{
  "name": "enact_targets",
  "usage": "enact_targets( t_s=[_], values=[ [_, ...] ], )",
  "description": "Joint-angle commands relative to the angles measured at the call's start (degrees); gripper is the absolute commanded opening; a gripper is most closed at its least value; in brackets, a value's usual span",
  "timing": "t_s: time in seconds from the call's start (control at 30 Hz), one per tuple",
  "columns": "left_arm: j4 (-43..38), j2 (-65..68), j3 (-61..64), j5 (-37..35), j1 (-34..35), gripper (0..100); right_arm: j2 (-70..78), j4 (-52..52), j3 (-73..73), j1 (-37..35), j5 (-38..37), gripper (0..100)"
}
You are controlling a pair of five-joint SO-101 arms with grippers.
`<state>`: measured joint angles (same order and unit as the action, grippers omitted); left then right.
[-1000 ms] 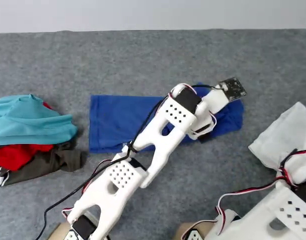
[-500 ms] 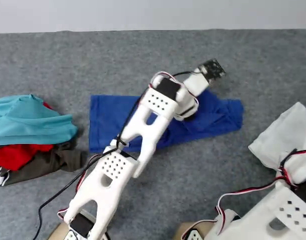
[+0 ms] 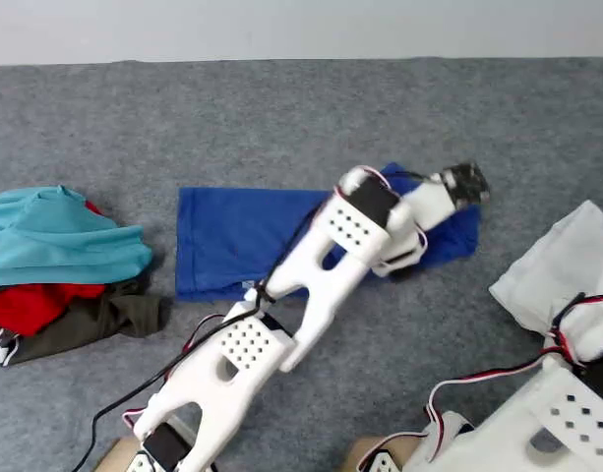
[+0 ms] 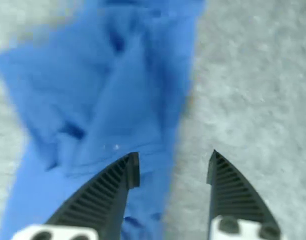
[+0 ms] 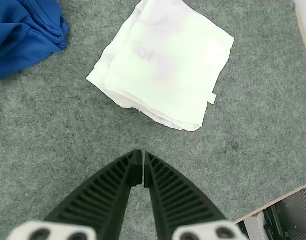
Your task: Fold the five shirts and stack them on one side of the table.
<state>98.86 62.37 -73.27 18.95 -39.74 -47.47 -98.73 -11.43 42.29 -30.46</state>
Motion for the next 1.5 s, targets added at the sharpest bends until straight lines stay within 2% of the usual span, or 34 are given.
enact_targets(
  t_s=[0.0,0.4,0.5,0.57,0.73,0.83,0.9,0.97,1.1,1.2,1.37,1.47],
  values=[
    [-0.88,-0.70,1.98,0.18,0.70,22,-0.92,-0.66,0.26,-0.22,-0.44,1.0],
    [-19.52,-1.23,5.41,0.18,11.16,20,-0.92,-0.66,0.26,-0.22,-0.44,1.0],
    [-21.10,-1.23,2.15,0.18,12.84,18,-0.92,-0.66,0.26,-0.22,-0.44,1.0],
    [-18.99,-1.23,-0.75,0.18,13.19,18,-0.92,-0.66,0.26,-0.22,-0.44,1.0],
    [-5.45,-0.88,-7.16,0.44,10.11,18,-0.92,-1.80,-0.79,-0.48,-0.44,1.0],
    [-0.09,-1.14,-10.15,0.18,9.32,18,-0.40,-1.10,-3.43,-1.63,-0.44,1.0],
    [1.67,-1.14,-12.97,-0.88,10.55,18,-0.13,0.57,-6.33,-5.41,-0.44,1.0],
    [1.67,-1.23,-15.43,-5.19,13.63,18,0.75,2.51,-9.67,-11.21,-0.44,1.0],
    [1.67,-1.23,-19.38,-11.34,21.71,17,4.79,9.10,-14.42,-25.63,0.00,1.0],
    [1.67,-1.23,-21.41,-13.10,28.31,13,9.80,15.25,-16.18,-33.36,0.00,1.0],
    [1.76,-1.23,-22.55,-13.19,37.89,1,20.97,24.57,-16.09,-40.04,3.87,1.0],
    [1.76,-1.23,-22.46,-13.54,41.93,1,27.03,29.58,-16.09,-42.95,5.98,1.0]
  ],
)
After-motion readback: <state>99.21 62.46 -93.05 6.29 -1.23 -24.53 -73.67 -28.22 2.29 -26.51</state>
